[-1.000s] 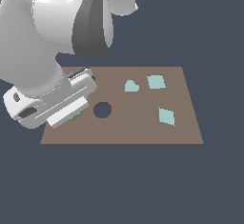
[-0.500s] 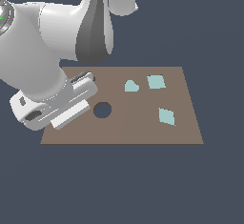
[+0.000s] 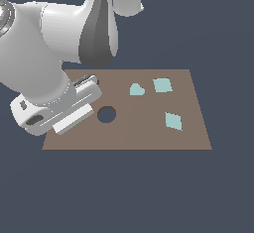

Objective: Insert a designated object into the corresponding slot on a board.

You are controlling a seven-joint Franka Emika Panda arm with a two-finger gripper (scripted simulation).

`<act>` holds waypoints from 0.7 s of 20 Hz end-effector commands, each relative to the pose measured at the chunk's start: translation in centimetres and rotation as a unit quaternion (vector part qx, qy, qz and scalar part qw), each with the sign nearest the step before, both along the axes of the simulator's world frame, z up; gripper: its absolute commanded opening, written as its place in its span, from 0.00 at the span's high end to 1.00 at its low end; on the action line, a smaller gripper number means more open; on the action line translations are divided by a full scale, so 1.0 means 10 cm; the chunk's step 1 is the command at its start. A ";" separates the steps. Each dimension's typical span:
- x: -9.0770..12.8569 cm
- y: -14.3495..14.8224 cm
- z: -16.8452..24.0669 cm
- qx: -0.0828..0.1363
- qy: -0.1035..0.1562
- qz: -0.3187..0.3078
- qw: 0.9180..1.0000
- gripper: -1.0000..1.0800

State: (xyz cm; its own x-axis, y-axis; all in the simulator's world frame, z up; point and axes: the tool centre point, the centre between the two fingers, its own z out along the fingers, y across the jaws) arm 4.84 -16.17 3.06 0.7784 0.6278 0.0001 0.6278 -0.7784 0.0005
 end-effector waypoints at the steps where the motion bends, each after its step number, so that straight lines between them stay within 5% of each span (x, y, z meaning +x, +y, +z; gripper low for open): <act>1: -0.01 0.00 0.00 0.000 0.000 -0.003 1.000 1.00; 14: -0.37 -0.02 0.03 0.000 0.000 -0.097 0.995 1.00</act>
